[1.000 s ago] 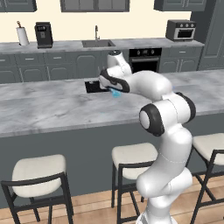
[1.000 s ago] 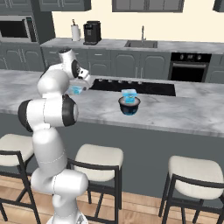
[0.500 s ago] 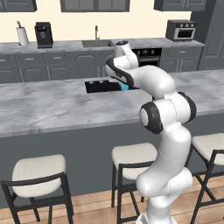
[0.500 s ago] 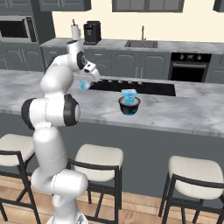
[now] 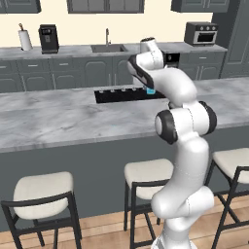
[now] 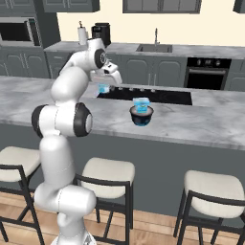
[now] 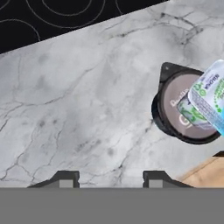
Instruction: Stack the yogurt containers by placing the smaller containers on top of the larger containers.
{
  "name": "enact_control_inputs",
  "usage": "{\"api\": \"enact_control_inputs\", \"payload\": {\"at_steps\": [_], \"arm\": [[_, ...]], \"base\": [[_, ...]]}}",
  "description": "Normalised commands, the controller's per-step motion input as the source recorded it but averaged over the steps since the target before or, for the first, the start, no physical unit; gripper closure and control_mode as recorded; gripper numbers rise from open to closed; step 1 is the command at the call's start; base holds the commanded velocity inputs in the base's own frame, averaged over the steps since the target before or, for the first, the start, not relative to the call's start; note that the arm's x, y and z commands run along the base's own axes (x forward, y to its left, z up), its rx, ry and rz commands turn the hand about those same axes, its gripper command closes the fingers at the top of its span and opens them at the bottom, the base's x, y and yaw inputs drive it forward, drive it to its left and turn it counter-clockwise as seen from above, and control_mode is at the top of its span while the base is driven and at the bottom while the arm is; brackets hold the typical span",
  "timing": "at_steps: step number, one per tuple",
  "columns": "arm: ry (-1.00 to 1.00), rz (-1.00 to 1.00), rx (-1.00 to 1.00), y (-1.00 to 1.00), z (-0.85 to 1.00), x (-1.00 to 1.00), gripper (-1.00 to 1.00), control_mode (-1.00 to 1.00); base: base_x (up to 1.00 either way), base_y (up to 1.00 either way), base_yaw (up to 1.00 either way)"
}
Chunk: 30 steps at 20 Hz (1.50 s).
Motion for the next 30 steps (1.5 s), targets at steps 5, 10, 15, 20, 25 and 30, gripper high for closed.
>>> {"api": "enact_control_inputs", "payload": {"at_steps": [5, 10, 15, 20, 25, 30], "arm": [[0.05, -0.17, 0.04, -0.70, 0.02, 0.00, 1.00, -1.00], [0.02, -0.17, 0.06, -0.69, 0.09, 0.00, 1.00, -1.00], [0.03, -0.18, 0.09, -0.70, 0.22, 0.00, 1.00, -1.00], [0.00, -0.15, 0.08, -0.56, 0.05, 0.00, 1.00, -1.00], [-0.03, -0.01, 0.02, -0.07, 0.00, -0.02, 1.00, -1.00], [-0.15, -0.04, 0.04, -0.12, 0.00, -0.08, 1.00, -1.00]], "base": [[0.00, 0.00, 0.00], [0.00, 0.00, 0.00], [0.00, 0.00, 0.00], [0.00, 0.00, 0.00], [0.00, 0.00, 0.00], [0.00, 0.00, 0.00]]}}
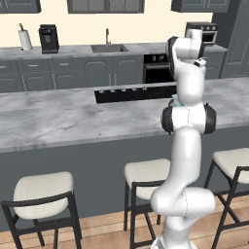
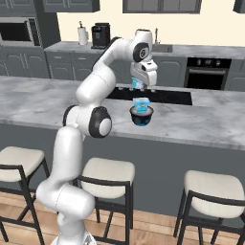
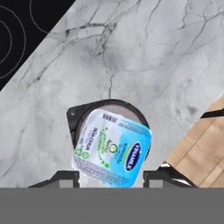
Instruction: Stack the yogurt containers by placing the smaller containers on top of the larger containers.
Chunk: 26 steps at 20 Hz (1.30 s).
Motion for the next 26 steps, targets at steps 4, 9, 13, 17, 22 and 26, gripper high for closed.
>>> {"api": "enact_control_inputs", "payload": {"at_steps": [4, 9, 13, 17, 22, 26], "arm": [[-0.13, -0.09, 0.01, -0.04, 0.00, -0.03, 1.00, -1.00], [-0.19, -0.01, -0.18, 0.20, -0.32, -0.60, 1.00, -1.00], [-0.27, 0.00, -0.33, 0.37, -0.56, -0.66, 1.00, -1.00], [-0.19, 0.00, -0.22, 0.25, -0.39, -0.10, 1.00, -1.00], [-0.29, -0.03, -0.22, 0.00, -0.47, -0.23, 1.00, -1.00], [-0.10, -0.16, -0.02, -0.05, -0.01, 0.15, 1.00, -1.00]], "base": [[0.00, 0.00, 0.00], [0.00, 0.00, 0.00], [0.00, 0.00, 0.00], [0.00, 0.00, 0.00], [0.00, 0.00, 0.00], [0.00, 0.00, 0.00]]}}
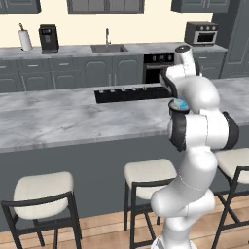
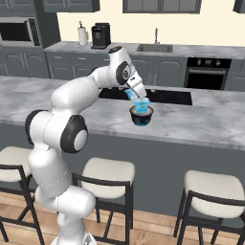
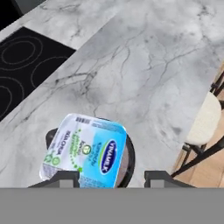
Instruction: Stack the yogurt containers by placing the smaller containers on top of the larger containers.
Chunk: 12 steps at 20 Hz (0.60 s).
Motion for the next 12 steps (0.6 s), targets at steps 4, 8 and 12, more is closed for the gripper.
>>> {"api": "enact_control_inputs", "payload": {"at_steps": [4, 8, 12], "arm": [[0.00, -0.23, 0.11, -0.13, 0.30, 0.37, 1.00, -1.00], [0.03, -0.23, 0.12, -0.07, 0.51, 0.39, 1.00, -1.00], [0.06, -0.10, 0.03, -0.01, 0.21, 0.17, 1.00, -1.00]], "base": [[0.00, 0.00, 0.00], [0.00, 0.00, 0.00], [0.00, 0.00, 0.00]]}}
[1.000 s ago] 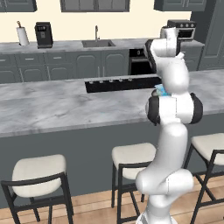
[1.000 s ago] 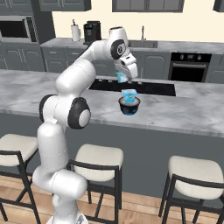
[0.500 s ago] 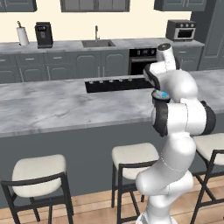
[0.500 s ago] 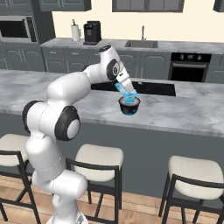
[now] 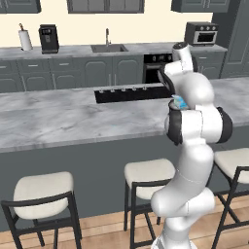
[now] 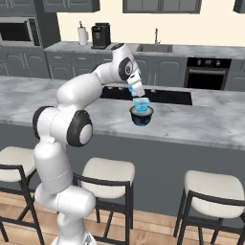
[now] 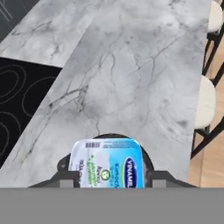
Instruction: Stack the yogurt containers by placing the smaller containers on top of the larger containers.
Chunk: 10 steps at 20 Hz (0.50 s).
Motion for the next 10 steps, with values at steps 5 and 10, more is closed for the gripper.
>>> {"api": "enact_control_inputs", "payload": {"at_steps": [5, 10], "arm": [[0.00, 0.00, 0.04, -0.09, -0.04, 0.05, 1.00, -1.00], [0.00, -0.03, 0.07, -0.26, -0.09, 0.16, 1.00, -1.00]], "base": [[0.00, 0.00, 0.00], [0.00, 0.00, 0.00]]}}
